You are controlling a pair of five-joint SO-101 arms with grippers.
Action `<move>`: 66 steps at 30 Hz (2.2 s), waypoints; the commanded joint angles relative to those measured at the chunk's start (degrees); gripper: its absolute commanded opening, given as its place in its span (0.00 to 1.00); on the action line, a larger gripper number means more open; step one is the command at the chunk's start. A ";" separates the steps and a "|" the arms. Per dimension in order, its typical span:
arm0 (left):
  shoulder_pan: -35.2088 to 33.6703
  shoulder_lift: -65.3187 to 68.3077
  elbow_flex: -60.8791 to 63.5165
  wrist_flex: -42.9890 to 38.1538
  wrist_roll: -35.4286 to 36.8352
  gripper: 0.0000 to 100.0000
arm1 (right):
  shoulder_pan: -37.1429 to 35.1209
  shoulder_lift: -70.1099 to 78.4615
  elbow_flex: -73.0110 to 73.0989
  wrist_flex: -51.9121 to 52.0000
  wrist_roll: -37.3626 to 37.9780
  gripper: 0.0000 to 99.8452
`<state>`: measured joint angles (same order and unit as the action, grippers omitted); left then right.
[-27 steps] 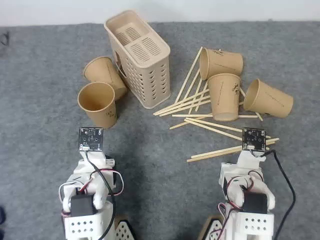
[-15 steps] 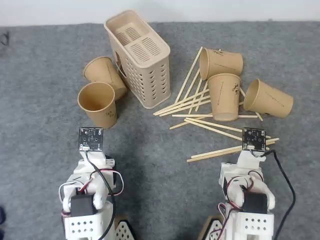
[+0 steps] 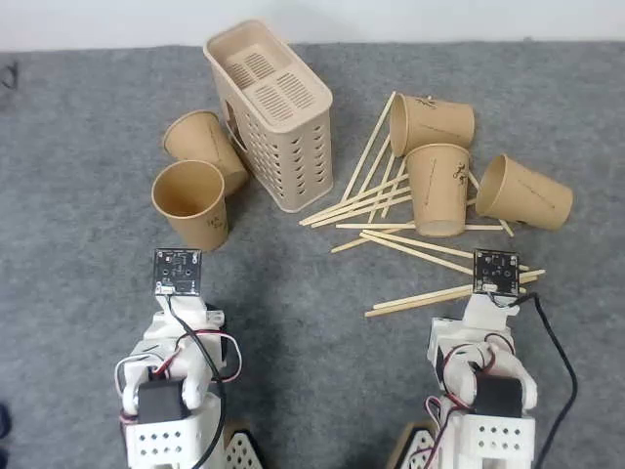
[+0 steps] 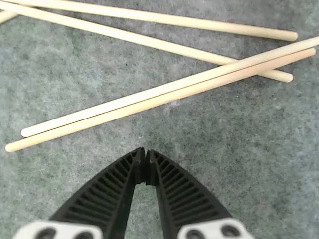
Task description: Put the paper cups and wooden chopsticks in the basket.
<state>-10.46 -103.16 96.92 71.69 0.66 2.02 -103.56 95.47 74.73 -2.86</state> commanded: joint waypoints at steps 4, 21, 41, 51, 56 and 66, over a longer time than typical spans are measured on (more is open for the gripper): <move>-0.18 -0.53 -0.40 0.26 0.53 0.01 | 0.31 -0.40 0.97 0.31 -0.62 0.01; -0.53 -0.53 -0.40 -3.78 0.44 0.01 | -9.54 -0.40 0.97 0.22 -0.62 0.01; -3.08 -0.53 -0.48 -14.59 -4.48 0.02 | -21.67 -0.40 0.97 0.13 -0.26 0.01; -4.13 -0.53 -0.40 -12.31 -4.57 0.01 | 1.19 -0.48 -7.82 -17.98 17.41 0.01; -6.15 -0.53 -0.84 -12.48 -4.48 0.02 | 2.15 -0.48 -12.75 -14.99 23.38 0.01; -15.38 -0.53 -3.38 -12.75 -8.53 0.05 | 2.15 -0.40 -15.82 -18.68 25.85 0.01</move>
<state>-23.65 -103.16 95.78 58.86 -5.49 3.69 -103.56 83.96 57.23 22.46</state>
